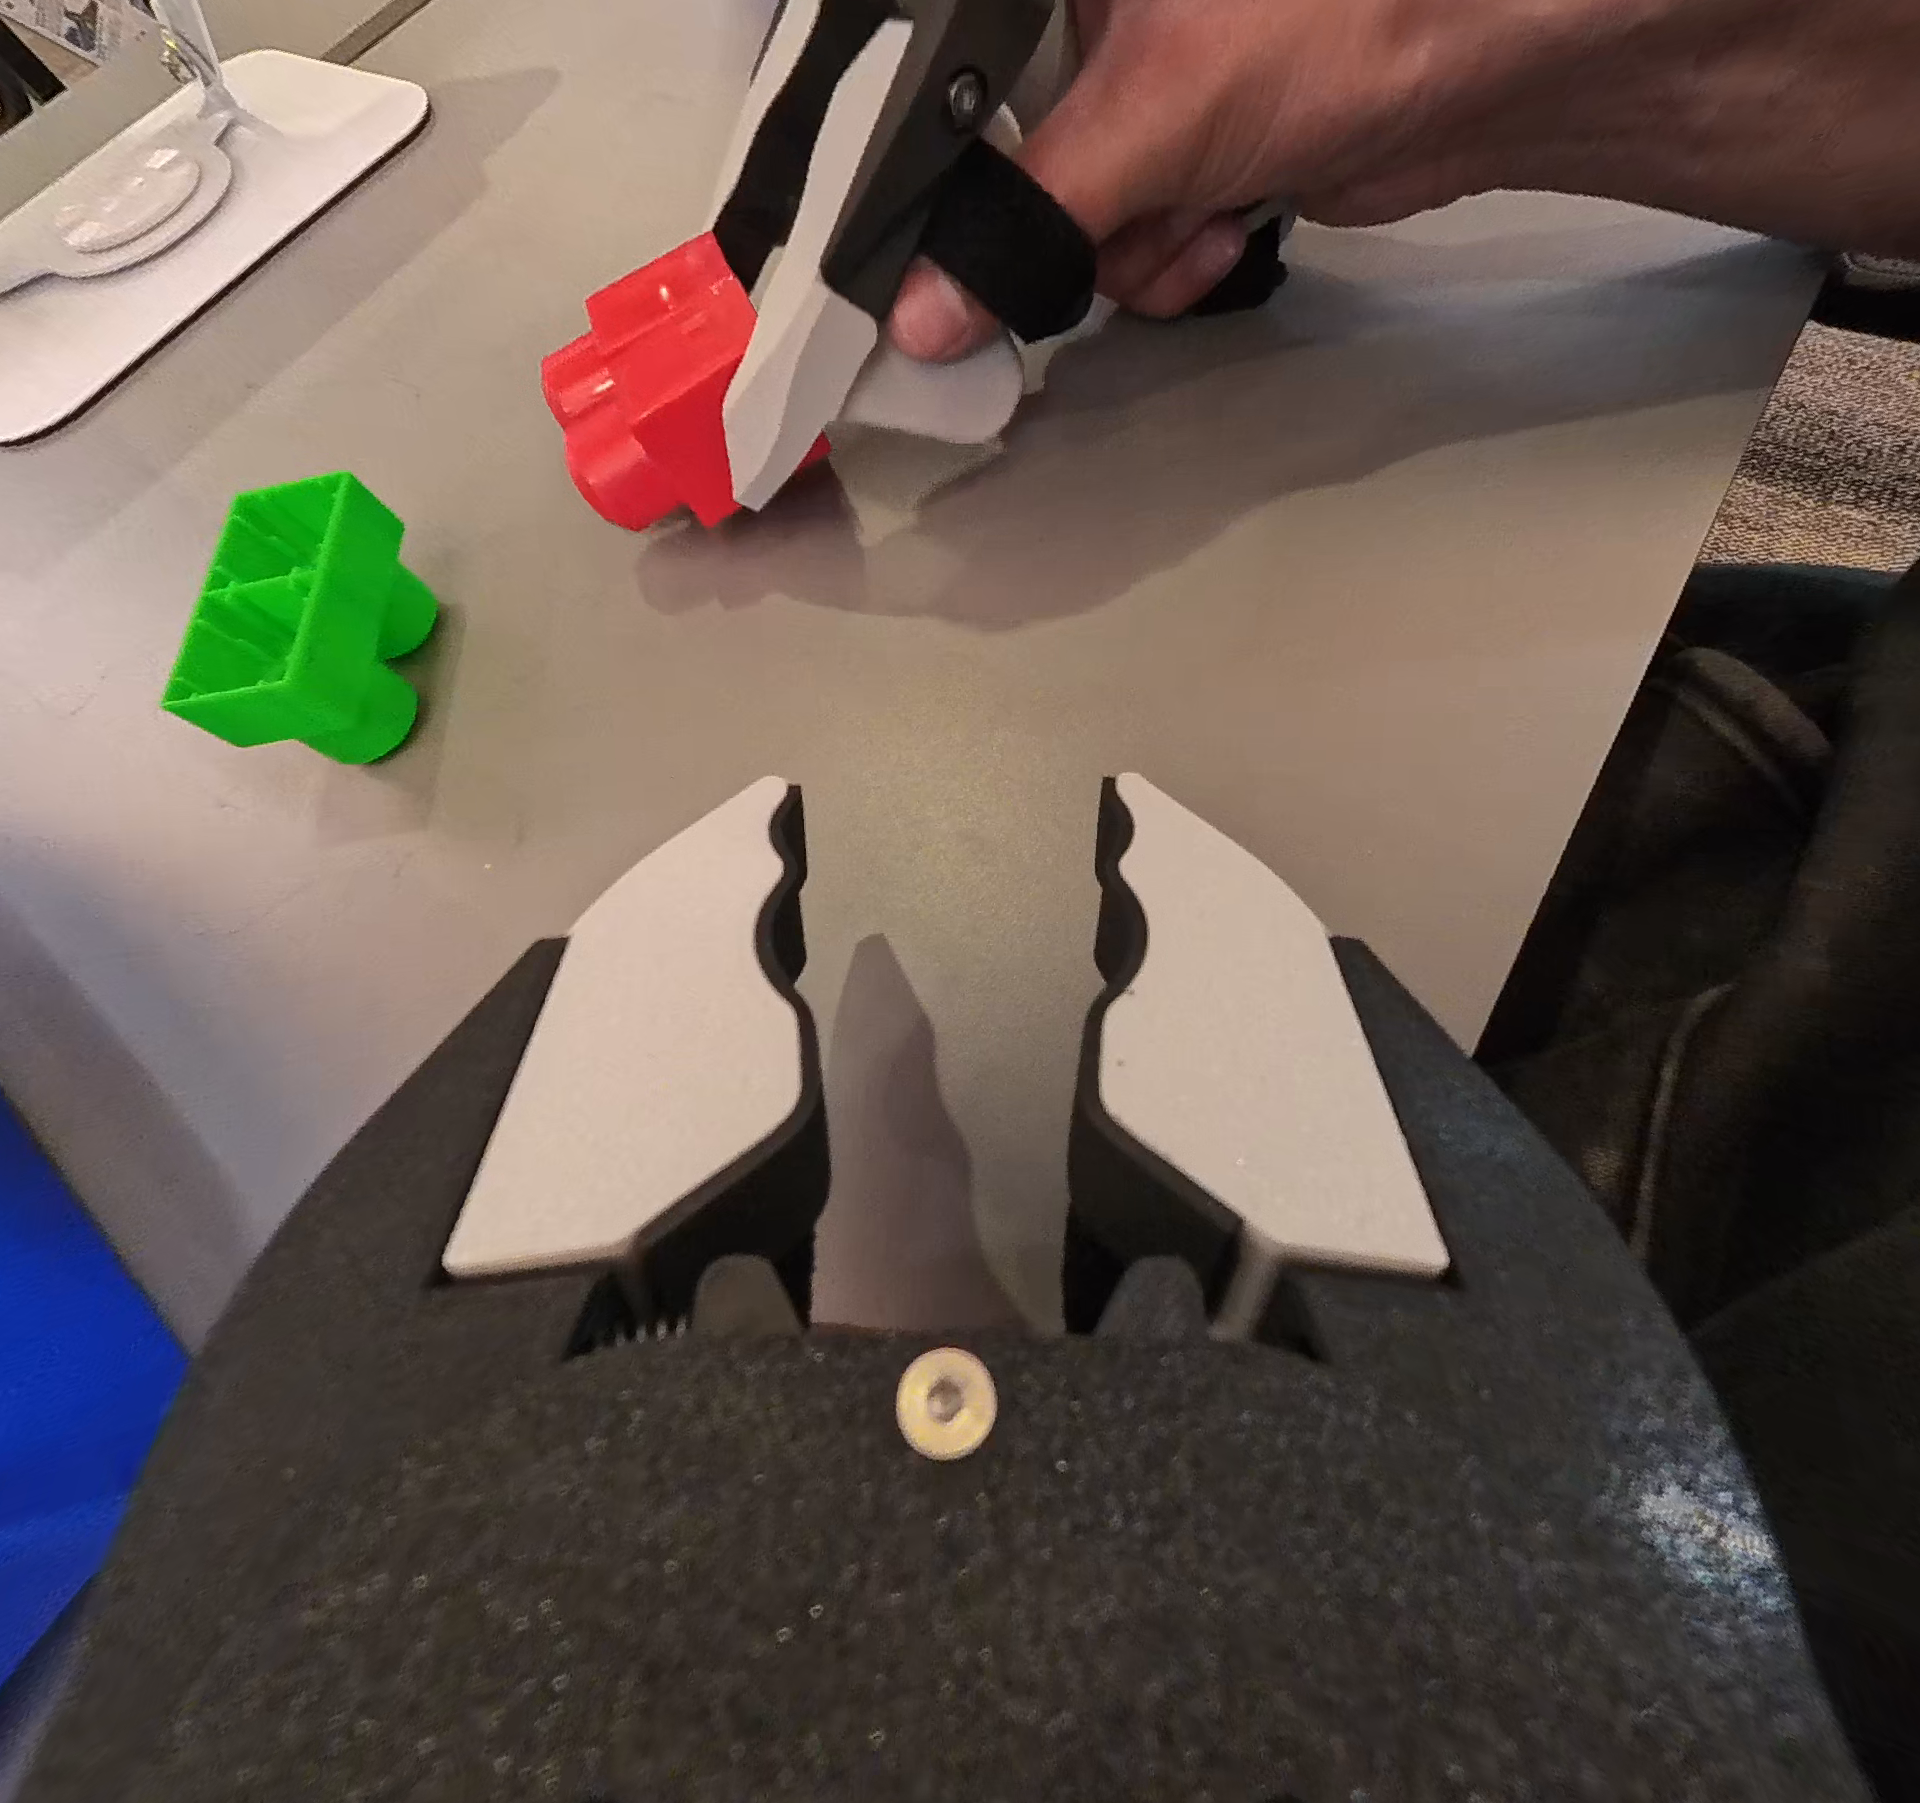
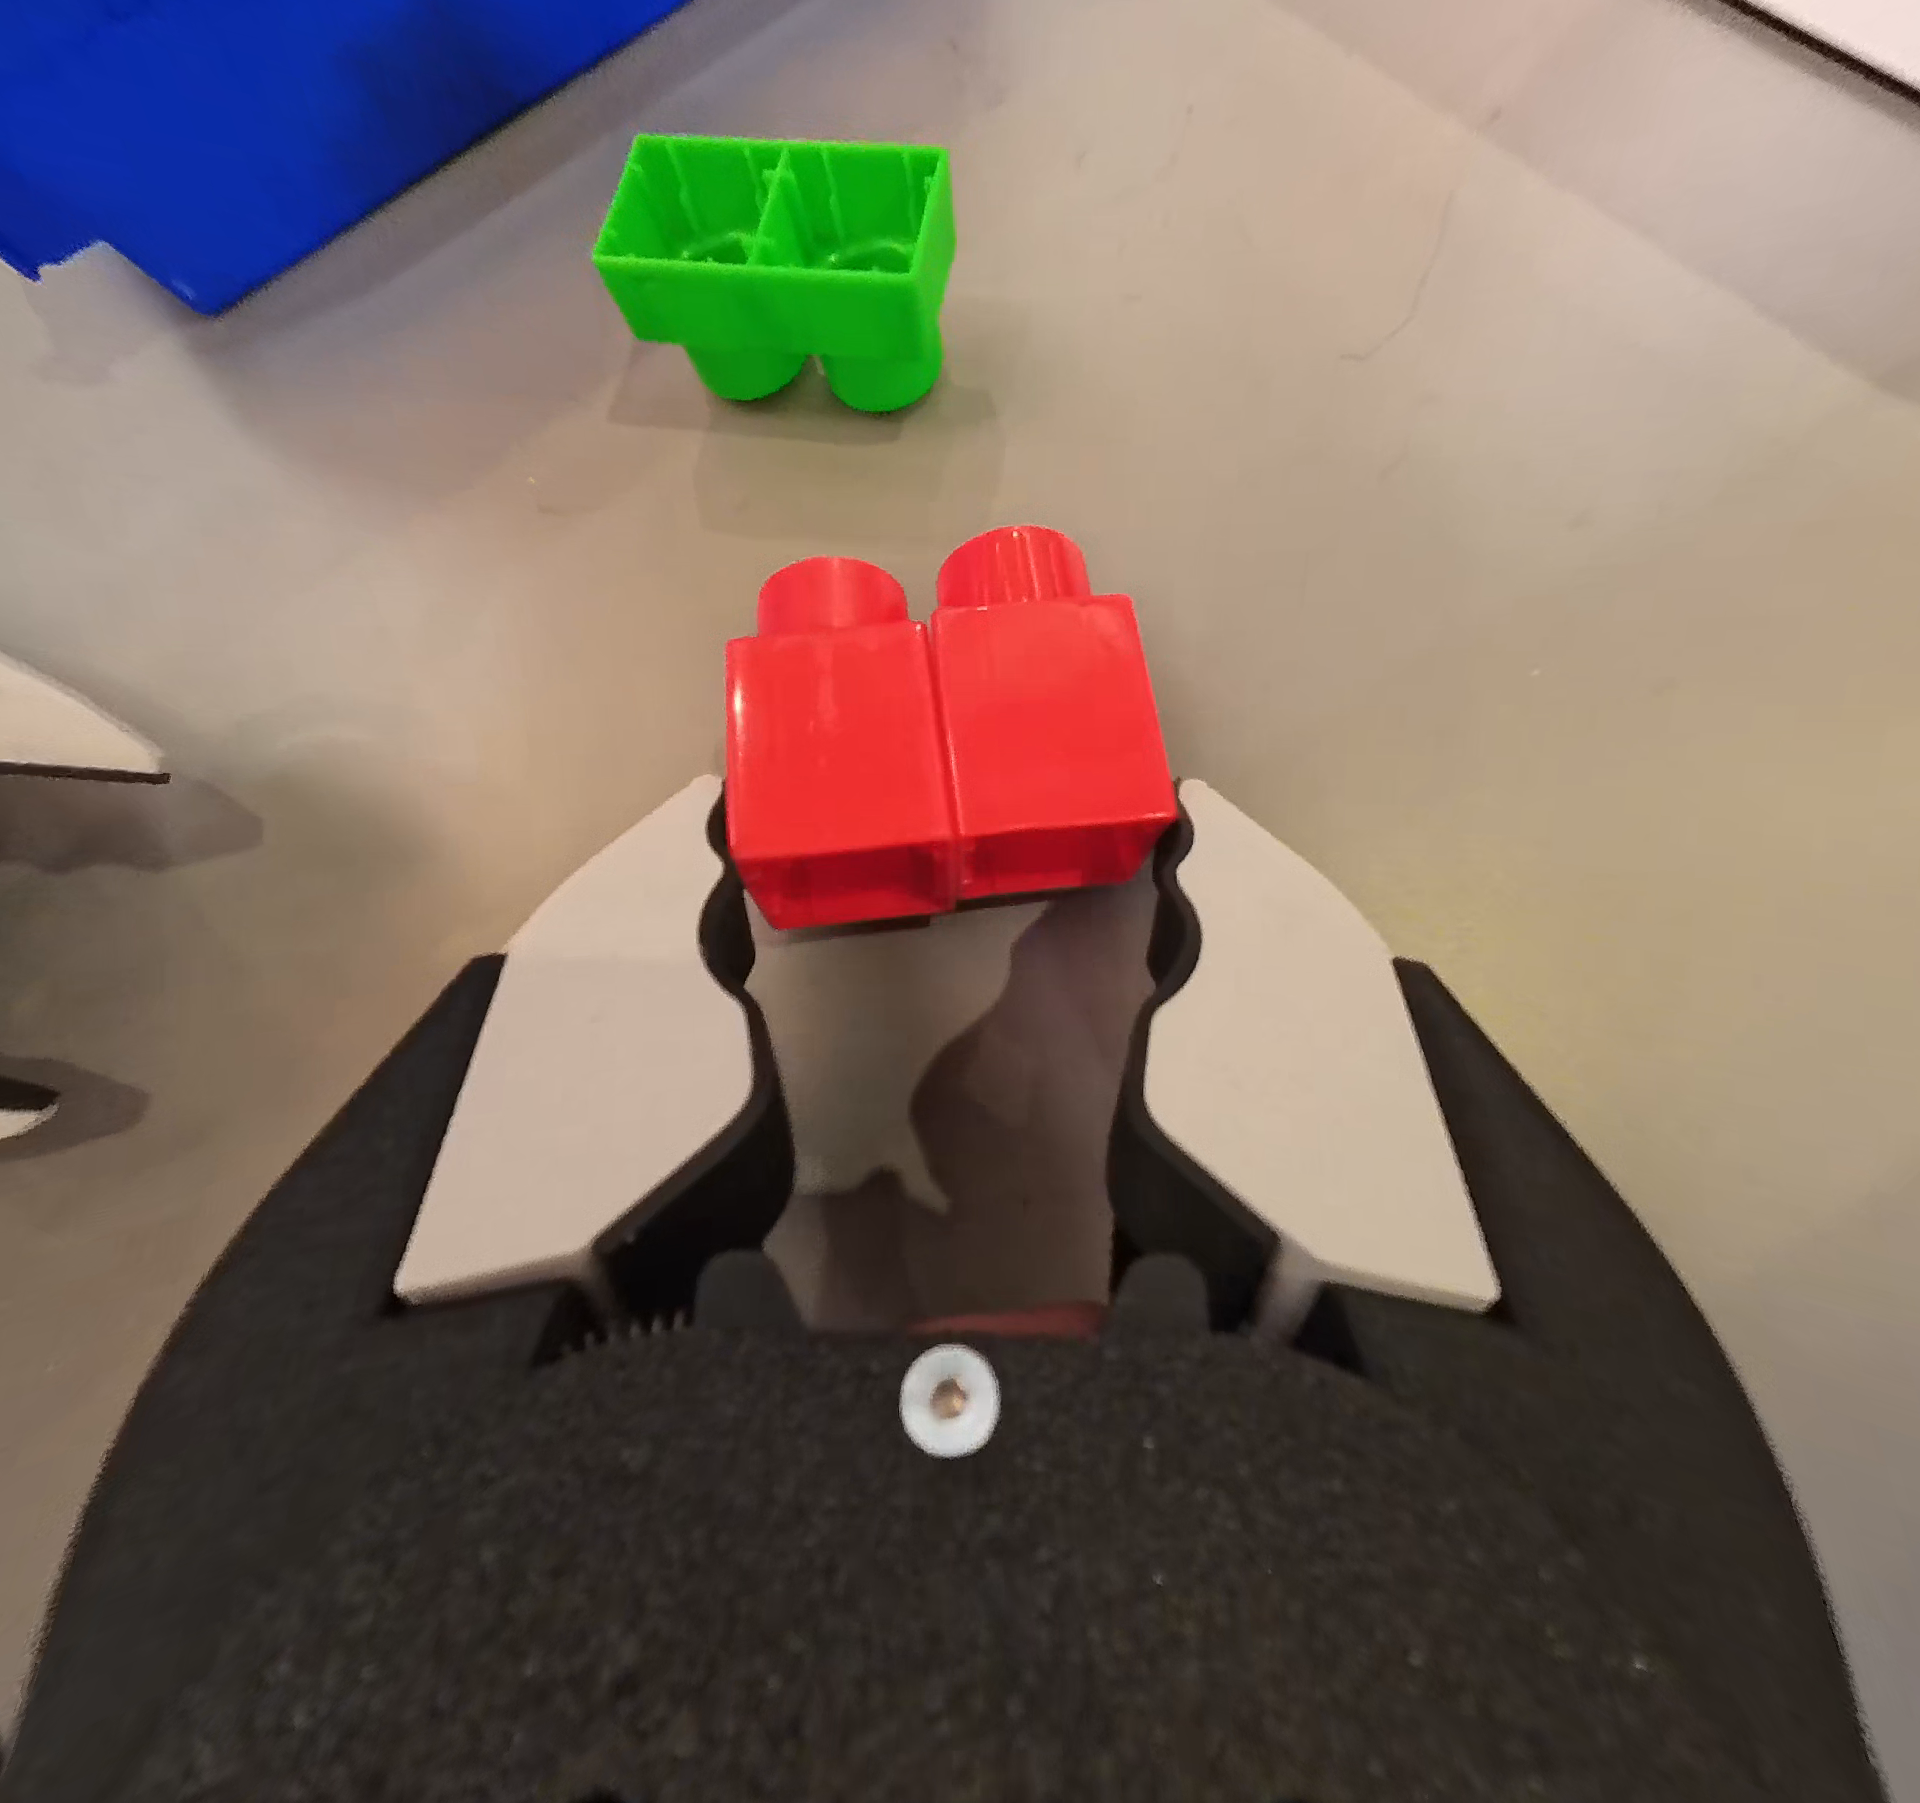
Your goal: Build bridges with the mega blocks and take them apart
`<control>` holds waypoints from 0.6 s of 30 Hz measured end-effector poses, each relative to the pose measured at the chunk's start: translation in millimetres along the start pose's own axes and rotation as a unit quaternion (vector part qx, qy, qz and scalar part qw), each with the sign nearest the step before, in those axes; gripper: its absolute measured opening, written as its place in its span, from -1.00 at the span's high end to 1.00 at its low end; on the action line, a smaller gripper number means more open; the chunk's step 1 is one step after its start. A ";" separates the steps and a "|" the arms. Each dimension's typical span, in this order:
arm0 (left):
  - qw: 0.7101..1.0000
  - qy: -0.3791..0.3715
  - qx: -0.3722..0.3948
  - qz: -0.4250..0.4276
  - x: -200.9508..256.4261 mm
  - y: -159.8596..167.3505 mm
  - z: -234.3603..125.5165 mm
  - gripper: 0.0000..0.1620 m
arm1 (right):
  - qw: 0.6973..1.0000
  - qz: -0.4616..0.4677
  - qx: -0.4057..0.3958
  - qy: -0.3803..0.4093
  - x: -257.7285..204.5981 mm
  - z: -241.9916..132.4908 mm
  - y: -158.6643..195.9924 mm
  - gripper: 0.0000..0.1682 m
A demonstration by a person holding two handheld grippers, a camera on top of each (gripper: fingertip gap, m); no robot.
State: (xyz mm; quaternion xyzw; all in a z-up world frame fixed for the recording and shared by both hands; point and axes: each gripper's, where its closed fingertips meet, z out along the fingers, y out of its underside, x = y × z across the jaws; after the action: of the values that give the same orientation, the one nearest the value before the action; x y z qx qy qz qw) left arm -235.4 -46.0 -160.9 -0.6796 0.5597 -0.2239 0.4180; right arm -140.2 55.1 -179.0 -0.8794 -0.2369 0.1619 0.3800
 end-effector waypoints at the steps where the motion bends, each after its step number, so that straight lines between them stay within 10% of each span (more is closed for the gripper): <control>1: 1.000 0.000 0.000 0.000 -0.1 -0.2 0.0 0.34 | 1.000 0.003 0.001 -0.005 -0.3 -1.3 0.0 0.11; 11: 0.997 -0.057 0.009 -0.046 -32.0 -4.5 -0.7 0.32 | 0.997 0.009 0.081 -0.008 1.5 -51.3 -13.6 0.11; 18: 0.961 -0.117 -0.016 -0.251 -97.8 0.4 24.6 -0.01 | 0.995 0.022 0.095 -0.003 0.7 -75.2 10.5 0.11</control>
State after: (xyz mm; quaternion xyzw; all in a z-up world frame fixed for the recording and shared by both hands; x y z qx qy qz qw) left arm -243.3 54.4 -158.7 -0.8259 0.3222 -0.2320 0.4003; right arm -101.5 4.8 -137.4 -0.8436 -0.2025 0.1947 0.4576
